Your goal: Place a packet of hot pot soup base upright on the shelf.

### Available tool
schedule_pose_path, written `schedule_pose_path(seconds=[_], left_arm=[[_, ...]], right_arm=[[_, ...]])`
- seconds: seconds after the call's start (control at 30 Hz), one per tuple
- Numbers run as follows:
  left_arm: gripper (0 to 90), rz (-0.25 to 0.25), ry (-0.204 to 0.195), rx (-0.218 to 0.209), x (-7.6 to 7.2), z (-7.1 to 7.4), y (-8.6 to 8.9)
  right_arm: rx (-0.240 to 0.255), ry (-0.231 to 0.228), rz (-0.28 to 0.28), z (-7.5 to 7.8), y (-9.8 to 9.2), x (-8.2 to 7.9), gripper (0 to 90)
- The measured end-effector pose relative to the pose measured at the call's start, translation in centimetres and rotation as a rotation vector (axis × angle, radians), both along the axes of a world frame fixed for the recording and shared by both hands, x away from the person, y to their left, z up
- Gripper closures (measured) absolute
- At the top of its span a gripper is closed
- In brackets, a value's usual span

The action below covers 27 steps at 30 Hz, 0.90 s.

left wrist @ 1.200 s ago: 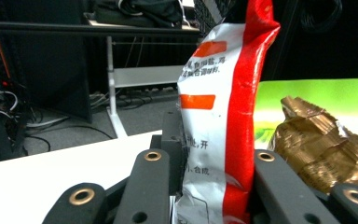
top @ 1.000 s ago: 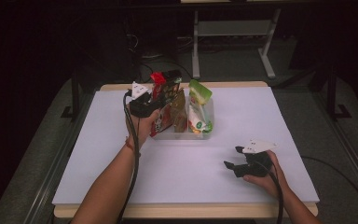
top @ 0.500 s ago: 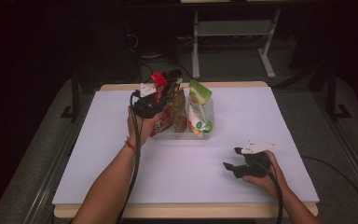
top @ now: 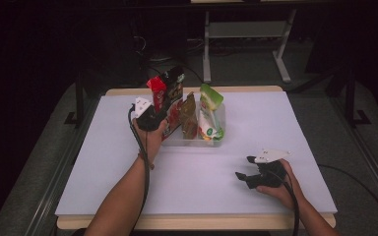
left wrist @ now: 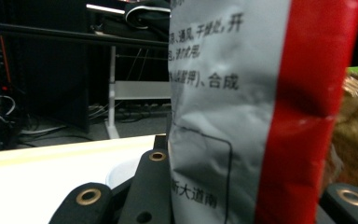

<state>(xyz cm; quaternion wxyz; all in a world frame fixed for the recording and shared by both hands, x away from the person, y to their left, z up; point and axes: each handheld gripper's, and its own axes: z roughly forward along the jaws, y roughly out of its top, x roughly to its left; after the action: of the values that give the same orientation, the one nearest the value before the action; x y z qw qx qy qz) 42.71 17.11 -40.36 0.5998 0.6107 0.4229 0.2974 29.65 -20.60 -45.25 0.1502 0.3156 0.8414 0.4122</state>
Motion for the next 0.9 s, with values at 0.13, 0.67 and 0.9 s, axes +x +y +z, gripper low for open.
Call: schedule_pose_path(seconds=[0.13, 0.67, 0.9], left_arm=[[77.0, -0.031, -0.015, 0.035, -0.3, -0.4, -0.3], [76.2, -0.049, 0.029, 0.140, -0.9, -1.6, -0.8], [74.8, -0.054, 0.035, 0.142, -0.8, -1.6, -0.9]], right_arm=[[0.003, -0.004, 0.004, 0.0, 0.0, -0.1, 25.3], [0.000, -0.010, 0.007, 0.2, 0.1, -0.2, 25.3], [-0.006, -0.010, 0.006, 0.2, 0.2, -0.2, 25.3]])
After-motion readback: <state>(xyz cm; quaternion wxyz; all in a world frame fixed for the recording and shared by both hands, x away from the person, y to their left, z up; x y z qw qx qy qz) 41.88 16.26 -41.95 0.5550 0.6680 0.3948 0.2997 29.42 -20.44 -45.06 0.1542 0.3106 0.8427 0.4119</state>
